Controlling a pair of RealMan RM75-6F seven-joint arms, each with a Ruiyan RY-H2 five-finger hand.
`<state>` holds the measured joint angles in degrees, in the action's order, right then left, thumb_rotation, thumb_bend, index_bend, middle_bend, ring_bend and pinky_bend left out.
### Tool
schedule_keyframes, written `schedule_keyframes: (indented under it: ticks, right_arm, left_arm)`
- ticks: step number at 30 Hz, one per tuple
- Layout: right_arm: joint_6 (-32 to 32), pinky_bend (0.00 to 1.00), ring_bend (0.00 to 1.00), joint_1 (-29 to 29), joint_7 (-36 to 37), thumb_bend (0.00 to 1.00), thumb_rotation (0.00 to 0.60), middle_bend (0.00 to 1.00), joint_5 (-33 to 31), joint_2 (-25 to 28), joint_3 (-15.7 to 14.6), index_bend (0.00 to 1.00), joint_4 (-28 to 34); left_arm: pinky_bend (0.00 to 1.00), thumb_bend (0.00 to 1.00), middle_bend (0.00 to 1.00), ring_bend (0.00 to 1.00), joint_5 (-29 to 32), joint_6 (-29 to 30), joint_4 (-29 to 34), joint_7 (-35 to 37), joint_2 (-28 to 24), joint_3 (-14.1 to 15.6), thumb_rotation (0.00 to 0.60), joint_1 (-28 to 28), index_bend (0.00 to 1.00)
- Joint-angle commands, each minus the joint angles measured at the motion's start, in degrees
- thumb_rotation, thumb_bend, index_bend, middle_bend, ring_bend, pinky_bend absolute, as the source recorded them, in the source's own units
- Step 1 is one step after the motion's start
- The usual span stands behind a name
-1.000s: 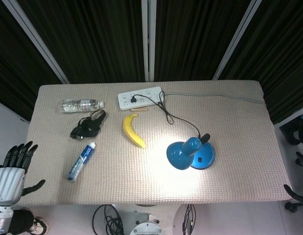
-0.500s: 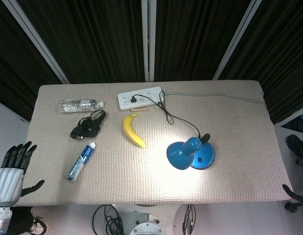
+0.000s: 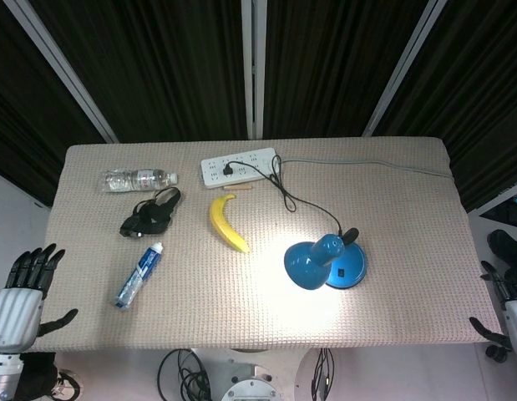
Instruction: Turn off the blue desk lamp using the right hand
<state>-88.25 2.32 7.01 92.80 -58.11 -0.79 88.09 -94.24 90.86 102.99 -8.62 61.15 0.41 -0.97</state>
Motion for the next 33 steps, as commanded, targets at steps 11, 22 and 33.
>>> schedule_keyframes:
  ticks: [11,22,33]
  right_arm:
    - [8.18,0.94,0.99,-5.51,-9.75,0.65,0.600,1.00,2.76,-2.13,-1.27,0.00,4.68]
    - [20.54,0.94,0.99,-11.37,-21.75,0.69,0.600,1.00,-0.60,-4.41,-1.66,0.00,11.82]
    - [32.91,0.93,0.99,-18.49,-29.60,0.68,0.600,1.00,-11.70,-5.93,0.21,0.00,17.61]
  left_arm:
    - [0.00,0.00,0.00,0.00,-0.32,-0.13,1.15,-1.91,0.23,0.18,0.600,0.09,0.00]
    - [0.00,0.00,0.00,0.00,-0.17,-0.21,1.42,-1.99,0.21,0.35,0.600,0.25,0.00]
    - [0.00,0.00,0.00,0.00,0.68,-0.33,0.31,0.23,-0.23,0.17,0.600,0.28,0.00]
